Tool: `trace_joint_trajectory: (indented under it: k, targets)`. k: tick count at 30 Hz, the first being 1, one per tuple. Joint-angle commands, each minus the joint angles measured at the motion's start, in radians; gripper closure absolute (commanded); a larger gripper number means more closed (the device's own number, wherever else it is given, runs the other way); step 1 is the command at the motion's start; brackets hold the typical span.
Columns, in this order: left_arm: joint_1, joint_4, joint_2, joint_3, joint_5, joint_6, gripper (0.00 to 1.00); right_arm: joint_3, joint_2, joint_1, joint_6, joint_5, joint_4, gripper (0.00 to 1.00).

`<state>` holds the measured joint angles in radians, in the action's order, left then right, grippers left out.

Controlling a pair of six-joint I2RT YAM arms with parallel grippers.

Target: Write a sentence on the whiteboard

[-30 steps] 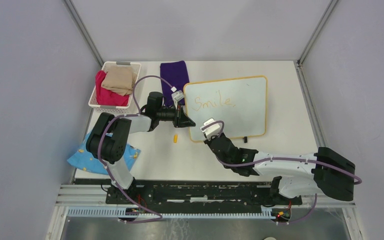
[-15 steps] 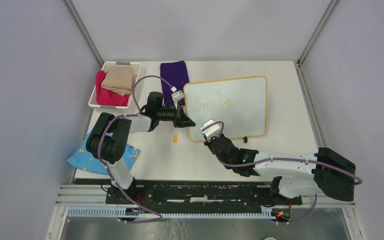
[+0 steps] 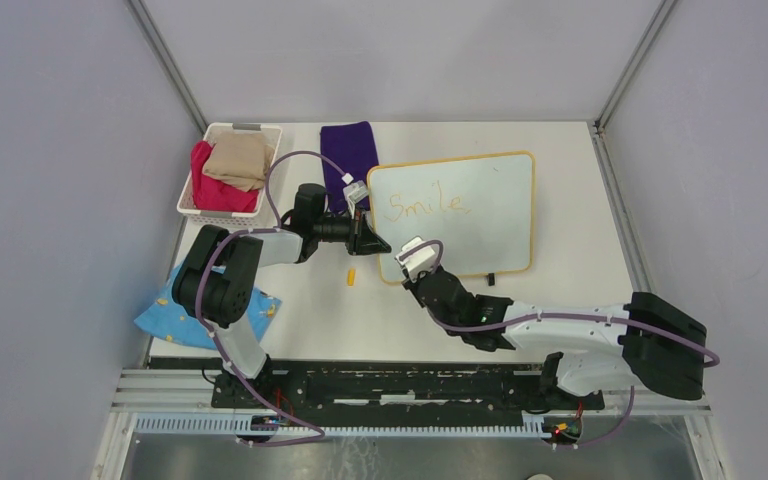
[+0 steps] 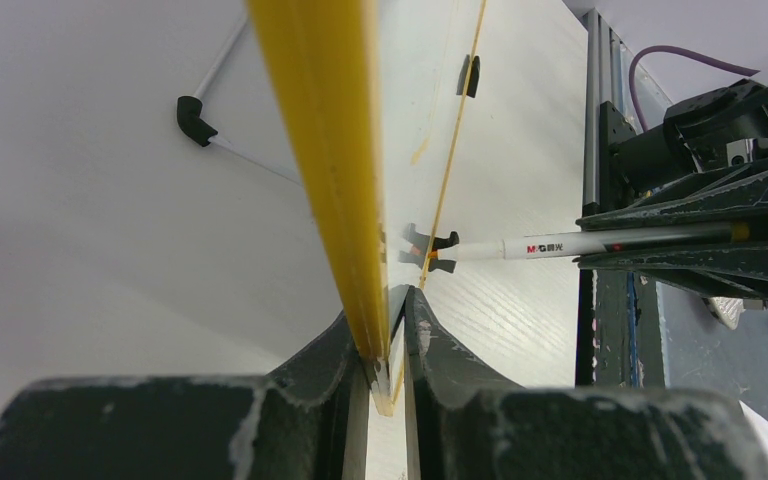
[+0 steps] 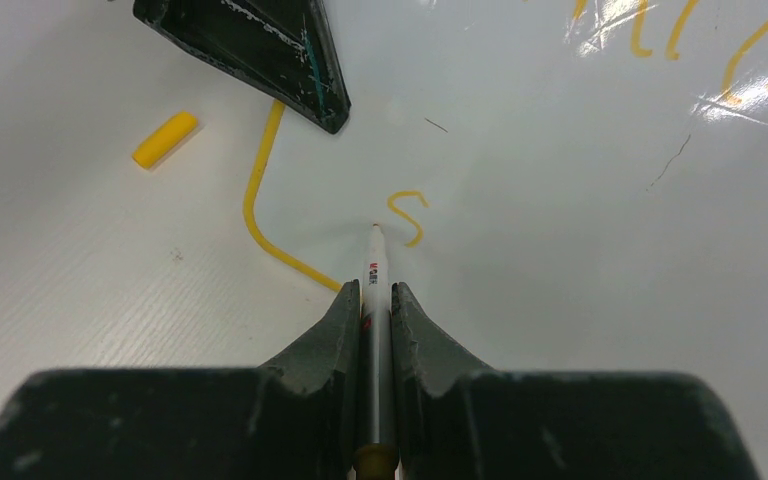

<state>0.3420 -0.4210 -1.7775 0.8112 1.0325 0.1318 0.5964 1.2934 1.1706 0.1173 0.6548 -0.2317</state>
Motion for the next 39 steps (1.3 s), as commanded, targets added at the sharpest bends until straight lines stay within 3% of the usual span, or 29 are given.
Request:
trace_joint_trajectory:
  k: [1,14,27,39]
  targets:
    - [0.034,0.125,-0.077,-0.025,-0.216,-0.147,0.98,0.047,-0.007,-0.001,0.002,0.003,-0.059,1.0]
    - [0.034,0.125,-0.075,-0.027,-0.22,-0.148,0.98,-0.014,-0.18,-0.031,-0.016,0.054,-0.04,1.0]
    - [0.034,0.126,-0.077,-0.026,-0.221,-0.148,0.98,0.007,-0.15,-0.085,-0.021,-0.018,-0.029,1.0]
    - [0.034,0.126,-0.079,-0.027,-0.22,-0.148,0.98,-0.077,-0.173,-0.085,-0.002,-0.119,-0.022,1.0]
